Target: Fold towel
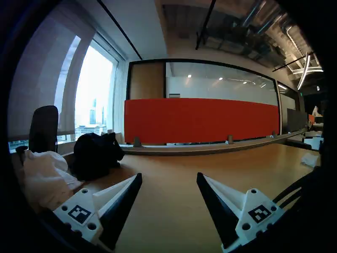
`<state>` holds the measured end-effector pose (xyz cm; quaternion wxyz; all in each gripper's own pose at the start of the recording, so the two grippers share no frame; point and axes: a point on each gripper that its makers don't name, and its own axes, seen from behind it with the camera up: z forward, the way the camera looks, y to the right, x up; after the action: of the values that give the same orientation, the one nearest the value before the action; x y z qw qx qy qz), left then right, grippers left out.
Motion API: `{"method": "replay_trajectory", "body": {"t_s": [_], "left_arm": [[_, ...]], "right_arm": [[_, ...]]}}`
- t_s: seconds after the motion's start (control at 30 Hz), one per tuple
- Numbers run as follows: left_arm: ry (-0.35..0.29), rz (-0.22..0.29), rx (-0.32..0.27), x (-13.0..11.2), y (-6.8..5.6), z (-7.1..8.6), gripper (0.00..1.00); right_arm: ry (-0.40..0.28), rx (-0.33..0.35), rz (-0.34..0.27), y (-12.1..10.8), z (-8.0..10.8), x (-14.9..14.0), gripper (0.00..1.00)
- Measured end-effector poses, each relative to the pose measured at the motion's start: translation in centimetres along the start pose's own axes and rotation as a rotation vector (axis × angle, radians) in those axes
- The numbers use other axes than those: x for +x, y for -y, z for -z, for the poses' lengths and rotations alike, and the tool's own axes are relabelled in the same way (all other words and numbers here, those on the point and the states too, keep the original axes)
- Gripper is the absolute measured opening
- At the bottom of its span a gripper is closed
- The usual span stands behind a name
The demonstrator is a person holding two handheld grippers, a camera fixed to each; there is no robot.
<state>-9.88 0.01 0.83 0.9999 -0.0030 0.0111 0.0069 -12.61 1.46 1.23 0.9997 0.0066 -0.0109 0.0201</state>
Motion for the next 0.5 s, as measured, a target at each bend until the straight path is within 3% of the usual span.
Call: {"method": "replay_trajectory", "body": {"t_s": [0.5], "left_arm": [[0.000,0.000,0.000,0.03,0.01,-0.03,0.96]], "right_arm": [[-0.004,0.006,0.010,0.76,-0.08,-1.02,1.00]]}}
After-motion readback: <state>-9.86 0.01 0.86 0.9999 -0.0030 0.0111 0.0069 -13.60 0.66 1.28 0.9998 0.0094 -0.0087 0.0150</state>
